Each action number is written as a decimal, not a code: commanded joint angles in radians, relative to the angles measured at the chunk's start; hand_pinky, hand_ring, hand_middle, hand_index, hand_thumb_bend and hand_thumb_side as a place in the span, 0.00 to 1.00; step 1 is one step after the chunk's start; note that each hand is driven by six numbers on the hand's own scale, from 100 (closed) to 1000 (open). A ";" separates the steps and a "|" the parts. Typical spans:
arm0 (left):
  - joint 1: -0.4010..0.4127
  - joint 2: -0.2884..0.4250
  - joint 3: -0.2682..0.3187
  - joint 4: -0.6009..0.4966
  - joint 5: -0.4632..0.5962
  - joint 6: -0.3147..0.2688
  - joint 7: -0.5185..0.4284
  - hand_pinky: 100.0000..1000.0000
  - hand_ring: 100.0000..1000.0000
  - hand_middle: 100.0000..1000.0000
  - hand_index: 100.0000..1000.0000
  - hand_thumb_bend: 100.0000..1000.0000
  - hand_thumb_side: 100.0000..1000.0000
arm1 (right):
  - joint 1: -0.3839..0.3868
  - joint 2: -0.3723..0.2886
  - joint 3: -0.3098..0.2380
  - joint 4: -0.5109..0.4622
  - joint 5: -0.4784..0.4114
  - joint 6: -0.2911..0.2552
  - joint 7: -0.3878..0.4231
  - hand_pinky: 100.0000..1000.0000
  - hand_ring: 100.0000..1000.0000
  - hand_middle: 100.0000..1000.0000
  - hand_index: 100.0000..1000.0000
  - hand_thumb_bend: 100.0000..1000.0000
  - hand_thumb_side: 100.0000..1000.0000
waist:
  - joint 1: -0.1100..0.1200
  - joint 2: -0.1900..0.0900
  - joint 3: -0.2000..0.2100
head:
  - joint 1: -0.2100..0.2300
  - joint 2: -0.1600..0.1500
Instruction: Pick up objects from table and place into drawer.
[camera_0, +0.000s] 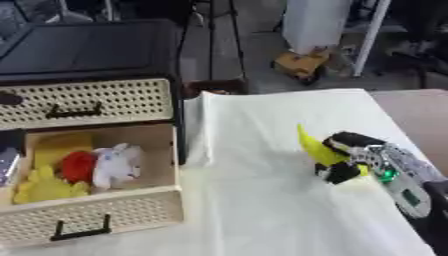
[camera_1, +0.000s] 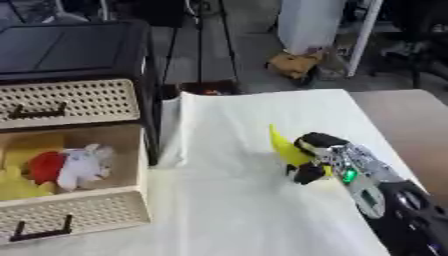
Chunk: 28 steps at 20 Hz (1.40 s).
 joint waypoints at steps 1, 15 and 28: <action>-0.008 0.014 0.014 -0.015 -0.005 -0.004 -0.001 0.00 0.00 0.00 0.82 0.00 0.46 | -0.020 -0.031 -0.012 -0.006 -0.004 0.002 -0.010 0.39 0.59 0.51 0.63 0.00 0.22 | 0.000 -0.021 0.000 | 0.000 -0.010; -0.006 0.010 0.015 -0.015 -0.006 -0.006 -0.001 0.00 0.00 0.00 0.82 0.00 0.46 | -0.048 -0.055 -0.001 -0.028 0.024 -0.002 -0.031 0.37 0.59 0.52 0.62 0.00 0.41 | -0.005 -0.024 -0.001 | 0.003 -0.007; -0.006 0.006 0.014 -0.015 -0.004 -0.008 -0.002 0.00 0.00 0.00 0.82 0.00 0.47 | -0.068 -0.073 0.027 -0.066 0.093 -0.019 -0.056 0.33 0.57 0.49 0.55 0.00 0.36 | -0.007 -0.023 0.008 | 0.003 -0.005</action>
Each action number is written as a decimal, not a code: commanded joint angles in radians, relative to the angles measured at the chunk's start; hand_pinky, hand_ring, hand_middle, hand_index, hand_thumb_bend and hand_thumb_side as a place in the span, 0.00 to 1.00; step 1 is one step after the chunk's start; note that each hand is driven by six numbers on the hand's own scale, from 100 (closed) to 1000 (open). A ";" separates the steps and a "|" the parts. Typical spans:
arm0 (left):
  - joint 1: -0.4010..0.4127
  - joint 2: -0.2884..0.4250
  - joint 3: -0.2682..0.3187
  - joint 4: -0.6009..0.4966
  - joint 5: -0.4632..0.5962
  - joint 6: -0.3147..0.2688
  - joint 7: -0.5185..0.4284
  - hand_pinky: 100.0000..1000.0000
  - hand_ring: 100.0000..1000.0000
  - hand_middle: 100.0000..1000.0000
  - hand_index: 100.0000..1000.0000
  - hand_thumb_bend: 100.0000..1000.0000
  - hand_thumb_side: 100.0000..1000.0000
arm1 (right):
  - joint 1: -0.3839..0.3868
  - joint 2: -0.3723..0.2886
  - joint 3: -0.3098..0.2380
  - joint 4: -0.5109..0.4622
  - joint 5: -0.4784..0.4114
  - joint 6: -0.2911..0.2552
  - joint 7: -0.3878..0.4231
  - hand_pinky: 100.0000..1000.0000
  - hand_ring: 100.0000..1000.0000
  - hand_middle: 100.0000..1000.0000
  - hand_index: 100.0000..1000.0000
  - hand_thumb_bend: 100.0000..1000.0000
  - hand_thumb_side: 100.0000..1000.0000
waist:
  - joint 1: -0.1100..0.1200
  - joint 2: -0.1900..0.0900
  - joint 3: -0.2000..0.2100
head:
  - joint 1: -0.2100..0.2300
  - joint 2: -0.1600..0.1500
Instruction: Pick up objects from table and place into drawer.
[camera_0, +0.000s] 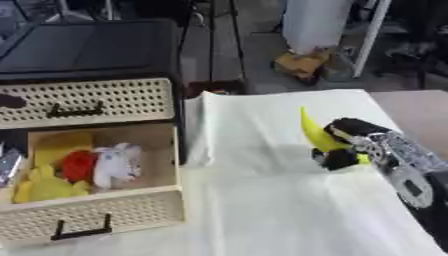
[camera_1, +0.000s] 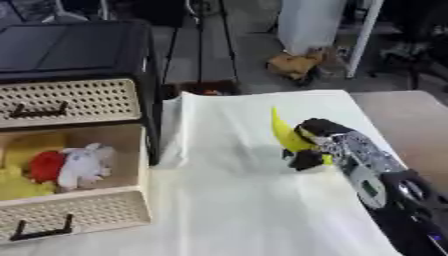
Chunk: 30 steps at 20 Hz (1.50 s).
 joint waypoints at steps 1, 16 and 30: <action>-0.007 0.015 0.014 -0.015 -0.002 -0.004 0.000 0.00 0.00 0.00 0.82 0.00 0.47 | -0.025 -0.045 0.002 -0.036 0.028 -0.008 -0.008 0.33 0.57 0.49 0.55 0.00 0.36 | -0.002 -0.023 0.002 | 0.002 -0.005; -0.005 0.015 0.015 -0.015 0.003 -0.002 -0.004 0.00 0.00 0.00 0.82 0.00 0.47 | -0.092 -0.066 0.052 -0.172 0.084 -0.034 0.078 0.28 0.55 0.46 0.52 0.00 0.33 | -0.017 -0.040 0.002 | 0.013 0.000; -0.003 0.012 0.020 -0.015 0.000 0.005 -0.006 0.00 0.00 0.00 0.82 0.00 0.47 | -0.205 -0.046 0.103 -0.261 0.147 -0.070 0.170 0.27 0.54 0.44 0.47 0.00 0.29 | -0.031 -0.048 0.009 | 0.007 0.016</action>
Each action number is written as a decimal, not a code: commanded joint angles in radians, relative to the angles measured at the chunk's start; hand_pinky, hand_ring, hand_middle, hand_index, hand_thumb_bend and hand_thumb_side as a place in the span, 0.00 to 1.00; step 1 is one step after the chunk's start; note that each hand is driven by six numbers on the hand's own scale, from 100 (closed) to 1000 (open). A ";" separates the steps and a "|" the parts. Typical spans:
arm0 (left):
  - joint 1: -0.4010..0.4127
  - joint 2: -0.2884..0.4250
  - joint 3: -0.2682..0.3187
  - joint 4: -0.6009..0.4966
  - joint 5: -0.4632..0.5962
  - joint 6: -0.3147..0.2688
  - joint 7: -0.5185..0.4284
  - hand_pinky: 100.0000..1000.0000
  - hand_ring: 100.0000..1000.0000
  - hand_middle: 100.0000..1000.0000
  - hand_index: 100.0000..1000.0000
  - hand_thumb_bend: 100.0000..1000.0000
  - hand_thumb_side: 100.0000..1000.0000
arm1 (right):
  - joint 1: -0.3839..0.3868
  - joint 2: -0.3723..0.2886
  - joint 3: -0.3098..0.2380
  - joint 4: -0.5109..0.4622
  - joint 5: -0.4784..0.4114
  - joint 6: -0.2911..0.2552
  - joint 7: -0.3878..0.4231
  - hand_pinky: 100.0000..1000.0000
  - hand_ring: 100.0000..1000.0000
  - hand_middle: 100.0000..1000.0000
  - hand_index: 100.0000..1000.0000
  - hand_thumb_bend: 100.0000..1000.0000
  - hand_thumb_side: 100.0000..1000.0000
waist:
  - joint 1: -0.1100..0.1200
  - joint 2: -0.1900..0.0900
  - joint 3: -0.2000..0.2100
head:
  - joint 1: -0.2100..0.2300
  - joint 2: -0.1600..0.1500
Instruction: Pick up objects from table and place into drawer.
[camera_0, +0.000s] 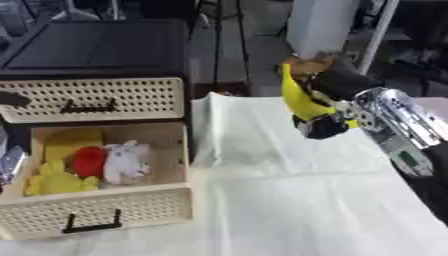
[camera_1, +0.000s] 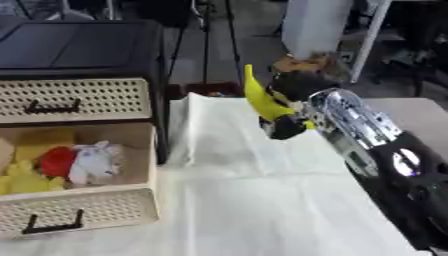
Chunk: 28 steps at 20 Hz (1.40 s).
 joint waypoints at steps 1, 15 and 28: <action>-0.009 0.013 0.016 -0.015 -0.001 0.006 0.001 0.00 0.00 0.00 0.82 0.00 0.47 | -0.047 -0.007 0.007 -0.046 0.011 -0.006 0.044 0.27 0.54 0.44 0.48 0.00 0.29 | -0.003 -0.029 0.003 | -0.002 0.007; -0.001 0.018 0.056 -0.015 0.010 0.047 0.027 0.00 0.00 0.00 0.82 0.00 0.48 | -0.165 0.105 0.031 -0.110 -0.055 0.024 0.145 0.24 0.53 0.42 0.47 0.00 0.28 | -0.020 -0.053 0.010 | 0.012 0.025; 0.009 0.023 0.082 -0.015 0.011 0.078 0.039 0.00 0.00 0.00 0.82 0.00 0.48 | -0.256 0.201 0.063 -0.074 -0.056 0.016 0.191 0.23 0.53 0.41 0.47 0.00 0.27 | -0.031 -0.073 0.021 | 0.007 0.036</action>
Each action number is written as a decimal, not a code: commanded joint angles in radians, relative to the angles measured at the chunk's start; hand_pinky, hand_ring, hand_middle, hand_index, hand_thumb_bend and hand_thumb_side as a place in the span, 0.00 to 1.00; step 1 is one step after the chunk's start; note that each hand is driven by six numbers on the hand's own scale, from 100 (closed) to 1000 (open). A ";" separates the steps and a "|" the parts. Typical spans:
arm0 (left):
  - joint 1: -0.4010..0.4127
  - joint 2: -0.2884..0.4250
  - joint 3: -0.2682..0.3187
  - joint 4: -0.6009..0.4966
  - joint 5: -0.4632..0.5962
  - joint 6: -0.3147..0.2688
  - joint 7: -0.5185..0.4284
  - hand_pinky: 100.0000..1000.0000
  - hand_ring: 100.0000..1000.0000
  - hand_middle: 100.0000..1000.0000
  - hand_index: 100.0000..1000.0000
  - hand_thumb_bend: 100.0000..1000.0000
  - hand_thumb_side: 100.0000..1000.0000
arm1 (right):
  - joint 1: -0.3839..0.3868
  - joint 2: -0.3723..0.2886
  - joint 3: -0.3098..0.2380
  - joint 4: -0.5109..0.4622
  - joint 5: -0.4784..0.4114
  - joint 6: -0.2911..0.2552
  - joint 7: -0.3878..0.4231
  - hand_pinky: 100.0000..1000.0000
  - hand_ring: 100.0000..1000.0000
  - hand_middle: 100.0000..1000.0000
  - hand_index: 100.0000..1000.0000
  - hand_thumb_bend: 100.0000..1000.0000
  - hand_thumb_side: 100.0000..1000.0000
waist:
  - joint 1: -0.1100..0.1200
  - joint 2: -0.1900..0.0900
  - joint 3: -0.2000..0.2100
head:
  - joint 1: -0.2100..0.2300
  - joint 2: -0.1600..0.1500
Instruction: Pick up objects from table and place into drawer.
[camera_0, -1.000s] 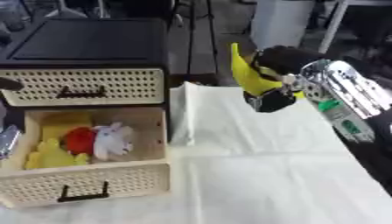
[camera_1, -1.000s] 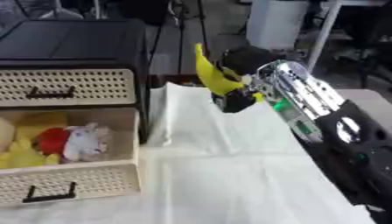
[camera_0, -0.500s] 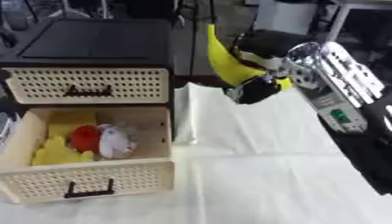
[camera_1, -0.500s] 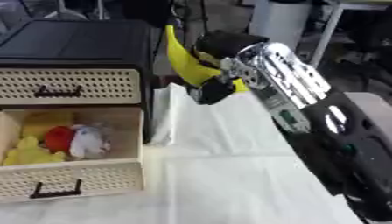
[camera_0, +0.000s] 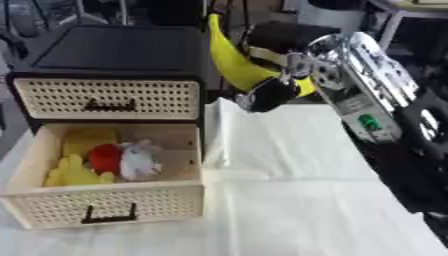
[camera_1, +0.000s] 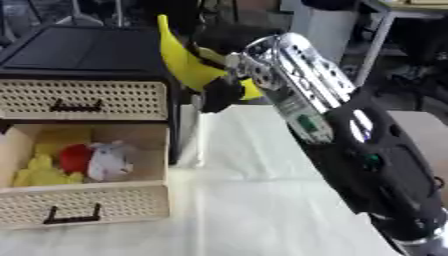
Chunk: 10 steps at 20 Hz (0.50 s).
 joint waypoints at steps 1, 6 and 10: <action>-0.009 0.022 0.020 -0.015 0.003 0.008 0.004 0.00 0.00 0.00 0.82 0.00 0.48 | -0.038 0.012 0.000 0.009 -0.001 -0.004 0.014 0.22 0.52 0.41 0.47 0.00 0.27 | 0.004 -0.024 0.002 | -0.002 0.010; -0.008 0.019 0.035 -0.015 0.000 0.020 0.017 0.00 0.00 0.00 0.82 0.00 0.49 | -0.062 0.058 0.011 0.027 0.000 -0.009 0.026 0.22 0.52 0.41 0.47 0.00 0.27 | 0.005 -0.023 0.009 | -0.005 0.011; -0.007 0.017 0.050 -0.015 -0.001 0.032 0.029 0.00 0.00 0.00 0.82 0.00 0.49 | -0.075 0.096 0.017 0.039 0.005 -0.010 0.026 0.21 0.52 0.41 0.47 0.00 0.26 | 0.005 -0.019 0.016 | -0.008 0.013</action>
